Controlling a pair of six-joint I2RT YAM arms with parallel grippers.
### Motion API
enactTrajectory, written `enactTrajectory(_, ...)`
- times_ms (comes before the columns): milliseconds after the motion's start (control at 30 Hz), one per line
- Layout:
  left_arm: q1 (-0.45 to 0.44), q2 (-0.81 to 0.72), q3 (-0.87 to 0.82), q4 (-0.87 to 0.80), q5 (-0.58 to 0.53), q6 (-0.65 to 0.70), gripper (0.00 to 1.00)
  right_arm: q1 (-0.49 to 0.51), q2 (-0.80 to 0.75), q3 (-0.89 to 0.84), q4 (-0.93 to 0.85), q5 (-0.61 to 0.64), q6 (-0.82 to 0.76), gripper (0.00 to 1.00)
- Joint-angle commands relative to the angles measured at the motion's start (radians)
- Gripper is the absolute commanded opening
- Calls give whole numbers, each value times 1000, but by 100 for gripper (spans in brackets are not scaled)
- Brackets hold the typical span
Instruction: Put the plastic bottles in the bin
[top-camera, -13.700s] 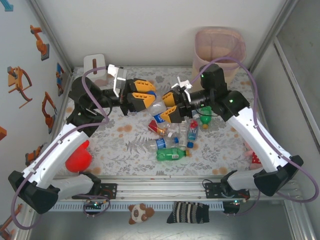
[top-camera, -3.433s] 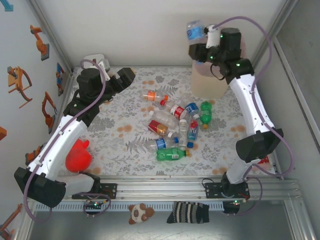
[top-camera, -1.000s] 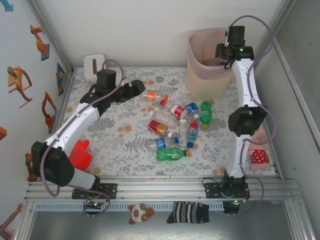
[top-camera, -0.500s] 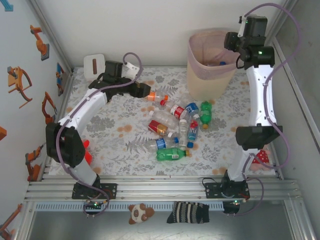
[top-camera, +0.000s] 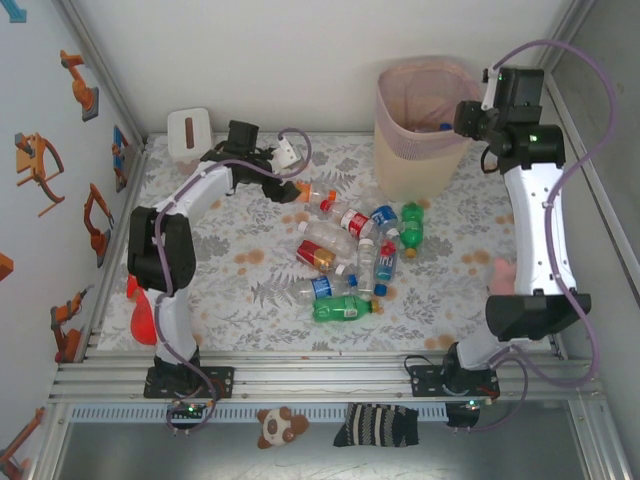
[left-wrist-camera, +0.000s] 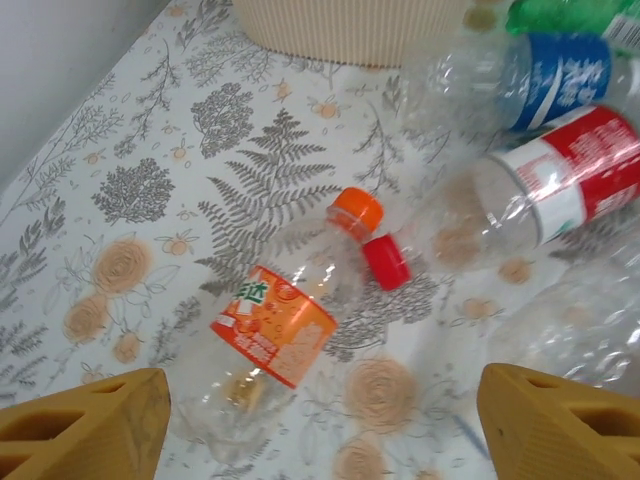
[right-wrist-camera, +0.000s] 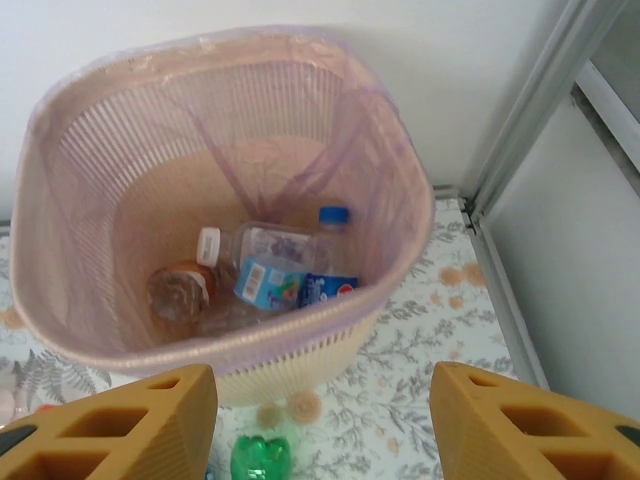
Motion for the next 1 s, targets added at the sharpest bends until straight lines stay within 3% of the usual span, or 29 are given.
enactTrajectory(0,14,58,79,-5,18,176,85,-6,-59,-49,-2,48,-32,58)
enactTrajectory(133,19,142,142,-22,-30,256,87,-5,-81,-90,-19,62,-33,58)
enactTrajectory(333,34,233,235,-113,-14,334,88,-5,-81,-119,-30,63,-19,57)
enactTrajectory(700,24,376,347,-245,31,373,91,-5,-65,-166,-41,66,-1,57)
enactTrajectory(967,8,421,375,-304,-28,394,87,-4,-52,-187,-38,53,12,57)
